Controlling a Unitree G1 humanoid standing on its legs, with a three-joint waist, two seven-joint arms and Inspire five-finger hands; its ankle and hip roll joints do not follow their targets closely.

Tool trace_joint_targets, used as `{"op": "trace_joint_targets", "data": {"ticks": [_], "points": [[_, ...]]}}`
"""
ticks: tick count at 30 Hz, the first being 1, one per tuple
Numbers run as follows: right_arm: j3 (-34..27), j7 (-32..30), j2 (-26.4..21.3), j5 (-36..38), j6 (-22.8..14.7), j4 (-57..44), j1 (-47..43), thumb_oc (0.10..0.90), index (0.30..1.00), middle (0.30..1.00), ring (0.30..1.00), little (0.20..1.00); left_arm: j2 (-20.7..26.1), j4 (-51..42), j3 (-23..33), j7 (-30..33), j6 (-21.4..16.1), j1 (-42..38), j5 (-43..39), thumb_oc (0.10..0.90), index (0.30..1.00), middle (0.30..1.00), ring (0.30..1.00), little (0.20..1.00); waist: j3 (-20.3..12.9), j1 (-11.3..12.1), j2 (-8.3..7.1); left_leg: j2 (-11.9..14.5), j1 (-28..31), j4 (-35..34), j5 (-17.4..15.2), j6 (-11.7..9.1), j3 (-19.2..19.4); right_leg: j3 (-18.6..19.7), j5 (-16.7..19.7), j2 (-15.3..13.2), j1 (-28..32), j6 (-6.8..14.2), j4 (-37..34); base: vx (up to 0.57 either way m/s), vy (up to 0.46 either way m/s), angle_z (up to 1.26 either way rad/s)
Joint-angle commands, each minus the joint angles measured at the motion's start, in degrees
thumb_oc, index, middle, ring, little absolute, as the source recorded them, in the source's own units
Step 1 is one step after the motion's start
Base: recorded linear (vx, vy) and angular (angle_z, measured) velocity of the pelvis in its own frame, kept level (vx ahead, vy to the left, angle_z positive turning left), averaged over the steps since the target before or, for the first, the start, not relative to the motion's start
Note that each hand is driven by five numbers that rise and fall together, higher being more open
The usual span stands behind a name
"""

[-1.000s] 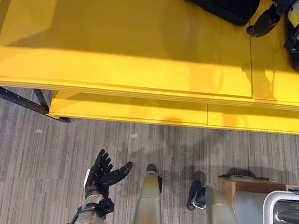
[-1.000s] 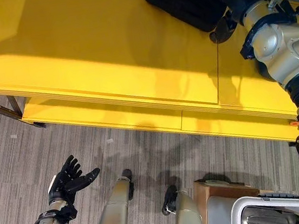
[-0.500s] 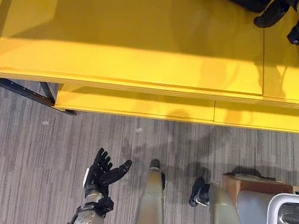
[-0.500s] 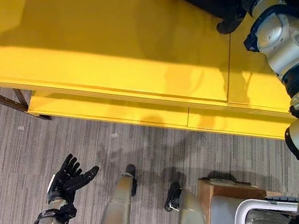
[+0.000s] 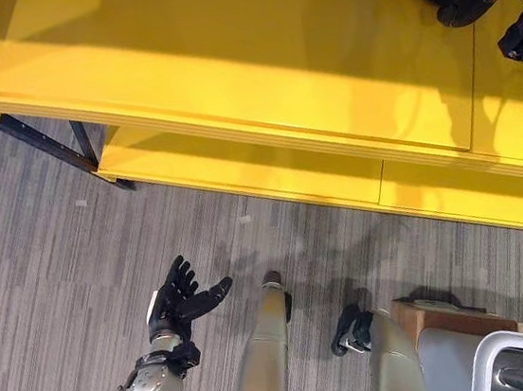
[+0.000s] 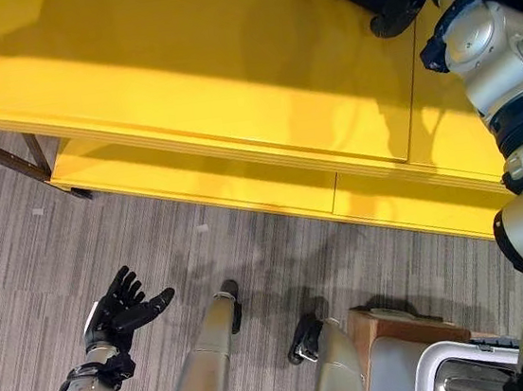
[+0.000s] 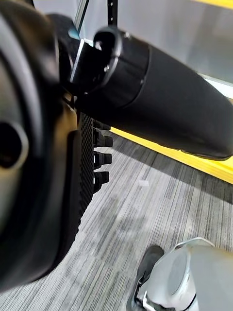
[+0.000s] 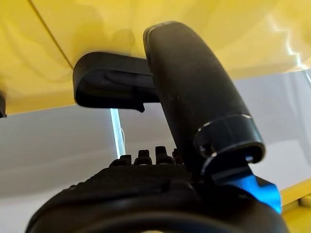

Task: Move parts from the plastic box to the shelf.

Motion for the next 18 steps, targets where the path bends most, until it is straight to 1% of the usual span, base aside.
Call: {"op": "trace_joint_targets", "data": {"ticks": [1, 8, 13, 18], "points": [[-3.53, -4.45, -0.49, 3.96, -0.85, 3.32, -6.52, 0.900, 1.000, 1.000, 1.000, 1.000, 4.03, -5.32, -0.57, -0.20, -5.40, 1.14, -2.06, 0.900, 1.000, 1.000, 1.000, 1.000, -4.45, 2.23, -0.27, 4.15, 0.20, 2.28, -4.47, -2.17, -5.64, 0.16, -2.09, -2.05, 2.06, 0.32, 1.74, 0.01, -0.006, 0.10], [-5.12, -3.49, 1.04, 5.87, -0.76, 5.26, -4.20, 0.900, 1.000, 1.000, 1.000, 1.000, 4.18, -6.16, -0.43, -0.10, -5.51, 0.91, -2.27, 0.900, 1.000, 1.000, 1.000, 1.000, -4.26, 2.73, -0.51, 3.88, -0.06, 1.93, -4.33, -2.00, -5.93, -0.19, -2.04, -2.22, 1.81, 0.29, 1.60, 0.01, -0.002, 0.05], [-7.00, -2.16, 2.91, 7.71, -0.46, 7.54, -1.93, 0.900, 1.000, 1.000, 1.000, 1.000, 4.08, -5.99, -0.23, -0.15, -5.51, 0.60, -2.35, 0.900, 1.000, 1.000, 1.000, 1.000, -3.85, 3.00, -0.42, 3.89, -0.21, 2.16, -4.40, -1.85, -5.88, -0.22, -2.11, -2.16, 1.67, 0.20, 1.73, 0.00, 0.000, 0.00], [-9.31, -1.57, 5.76, 9.70, -0.47, 9.07, 0.25, 0.900, 1.000, 1.000, 1.000, 1.000, 4.05, -5.94, -0.37, -0.08, -5.50, 0.00, -2.39, 0.900, 1.000, 1.000, 1.000, 1.000, -3.61, 3.13, -0.22, 3.82, 0.16, 2.55, -4.63, -1.76, -5.78, 0.01, -2.14, -2.05, 1.90, 0.08, 1.83, 0.00, 0.000, 0.00]]}}
